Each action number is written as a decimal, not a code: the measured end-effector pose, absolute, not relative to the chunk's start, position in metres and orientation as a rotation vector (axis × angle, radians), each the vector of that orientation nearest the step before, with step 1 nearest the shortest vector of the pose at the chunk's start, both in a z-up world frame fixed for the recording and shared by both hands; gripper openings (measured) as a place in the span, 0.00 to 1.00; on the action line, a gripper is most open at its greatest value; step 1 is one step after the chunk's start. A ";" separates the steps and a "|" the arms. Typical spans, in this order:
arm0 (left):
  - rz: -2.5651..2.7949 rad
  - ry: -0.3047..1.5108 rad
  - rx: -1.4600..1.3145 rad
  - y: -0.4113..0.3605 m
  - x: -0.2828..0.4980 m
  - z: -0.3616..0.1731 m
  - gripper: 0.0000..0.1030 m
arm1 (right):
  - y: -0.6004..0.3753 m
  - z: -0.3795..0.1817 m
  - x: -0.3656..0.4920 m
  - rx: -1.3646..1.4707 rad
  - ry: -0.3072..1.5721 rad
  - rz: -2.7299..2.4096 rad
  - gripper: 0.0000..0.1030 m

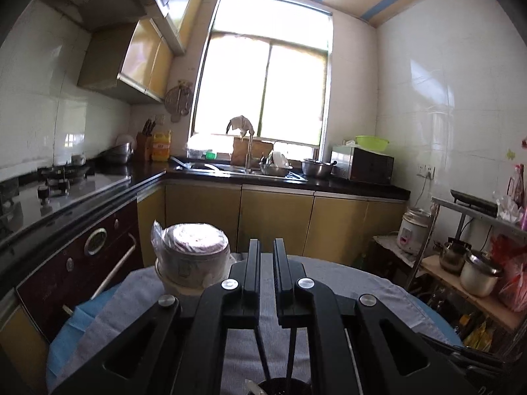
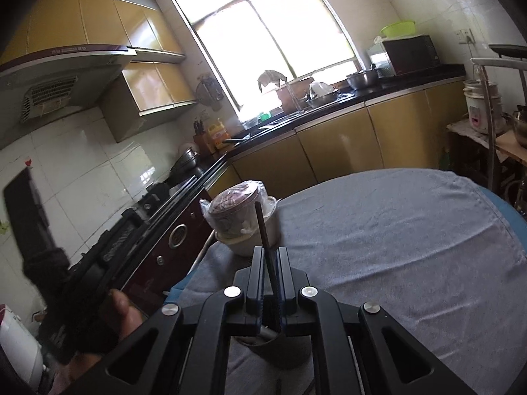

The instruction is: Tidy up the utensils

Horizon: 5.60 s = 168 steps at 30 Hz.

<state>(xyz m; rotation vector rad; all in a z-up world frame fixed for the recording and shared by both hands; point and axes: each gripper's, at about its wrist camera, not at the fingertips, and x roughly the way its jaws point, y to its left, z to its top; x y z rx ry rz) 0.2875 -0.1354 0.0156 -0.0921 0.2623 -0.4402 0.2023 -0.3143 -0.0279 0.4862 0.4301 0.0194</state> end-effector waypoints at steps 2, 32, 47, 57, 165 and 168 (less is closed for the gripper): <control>-0.436 0.266 -0.120 -0.126 0.287 0.017 0.07 | -0.315 -0.026 0.198 0.492 0.422 0.014 0.08; -0.446 0.864 0.063 -0.049 0.092 -0.154 0.57 | -0.333 -0.142 0.073 0.487 0.695 -0.051 0.24; -0.402 0.910 0.073 -0.050 0.094 -0.164 0.57 | -0.321 -0.182 0.041 0.544 0.796 -0.005 0.24; -0.370 0.951 0.071 -0.049 0.100 -0.173 0.57 | -0.318 -0.194 0.044 0.566 0.820 0.023 0.24; -0.608 1.162 0.277 -0.186 0.231 -0.182 0.51 | -0.332 -0.198 0.158 0.461 1.082 -0.175 0.09; -0.607 1.166 0.287 -0.192 0.230 -0.185 0.49 | -0.332 -0.197 0.157 0.462 1.077 -0.165 0.09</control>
